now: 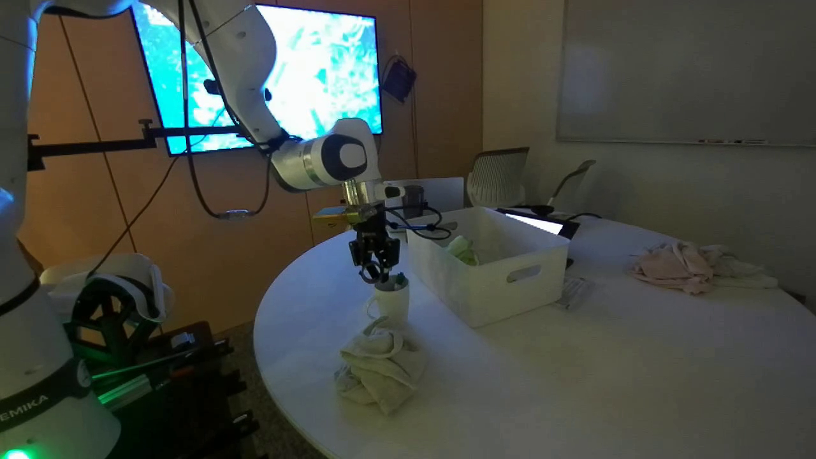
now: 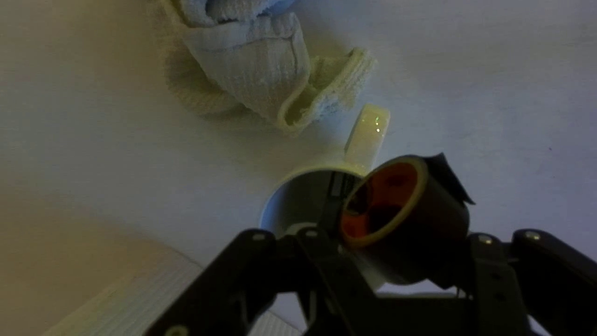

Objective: Put the cloths in the box and put the markers in the cup

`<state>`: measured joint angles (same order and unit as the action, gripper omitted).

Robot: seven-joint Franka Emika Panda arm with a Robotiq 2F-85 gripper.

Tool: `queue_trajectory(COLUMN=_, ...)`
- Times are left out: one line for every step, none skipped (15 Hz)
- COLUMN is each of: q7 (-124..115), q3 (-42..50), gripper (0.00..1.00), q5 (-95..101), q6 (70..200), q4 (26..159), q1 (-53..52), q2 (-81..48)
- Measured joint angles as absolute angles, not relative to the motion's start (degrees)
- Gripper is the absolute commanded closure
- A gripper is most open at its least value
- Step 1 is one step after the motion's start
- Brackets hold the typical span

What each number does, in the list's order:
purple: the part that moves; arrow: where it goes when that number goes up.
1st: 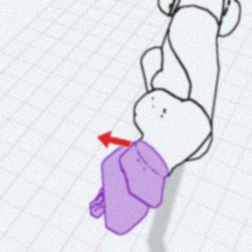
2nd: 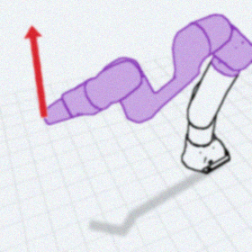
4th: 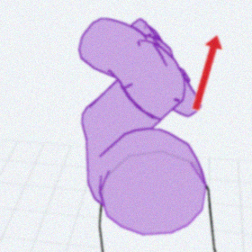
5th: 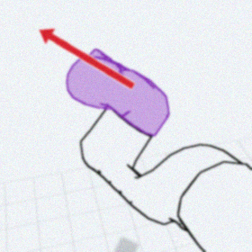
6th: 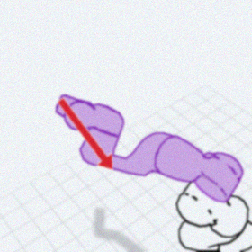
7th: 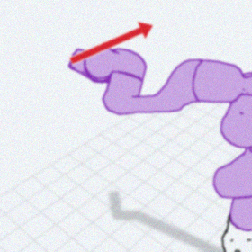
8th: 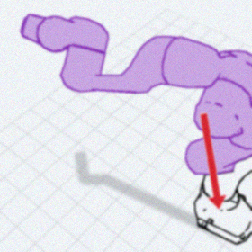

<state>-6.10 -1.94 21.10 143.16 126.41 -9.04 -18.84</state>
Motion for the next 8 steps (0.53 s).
queue_trajectory(q7=-6.10, q3=-1.84, gripper=0.91, q5=21.10, q6=144.07, q4=126.38, q1=-9.03, q2=-19.28)
queue_trajectory(q7=-6.10, q3=-1.66, gripper=0.92, q5=21.10, q6=144.98, q4=126.37, q1=-9.03, q2=-19.76)
queue_trajectory(q7=-6.10, q3=-1.50, gripper=0.91, q5=21.10, q6=145.66, q4=126.33, q1=-9.01, q2=-20.04)
queue_trajectory(q7=-6.10, q3=-1.36, gripper=0.91, q5=21.10, q6=146.04, q4=126.25, q1=-8.99, q2=-20.11)
queue_trajectory(q7=-6.10, q3=-1.17, gripper=0.92, q5=21.10, q6=146.52, q4=126.21, q1=-8.95, q2=-20.18)
queue_trajectory(q7=-6.10, q3=-0.98, gripper=0.91, q5=21.09, q6=146.99, q4=126.20, q1=-8.90, q2=-20.25)
queue_trajectory(q7=-6.13, q3=-0.77, gripper=0.92, q5=21.07, q6=147.56, q4=126.20, q1=-8.81, q2=-20.32)
queue_trajectory(q7=-6.13, q3=-0.56, gripper=0.91, q5=21.05, q6=148.03, q4=126.20, q1=-8.67, q2=-20.38)
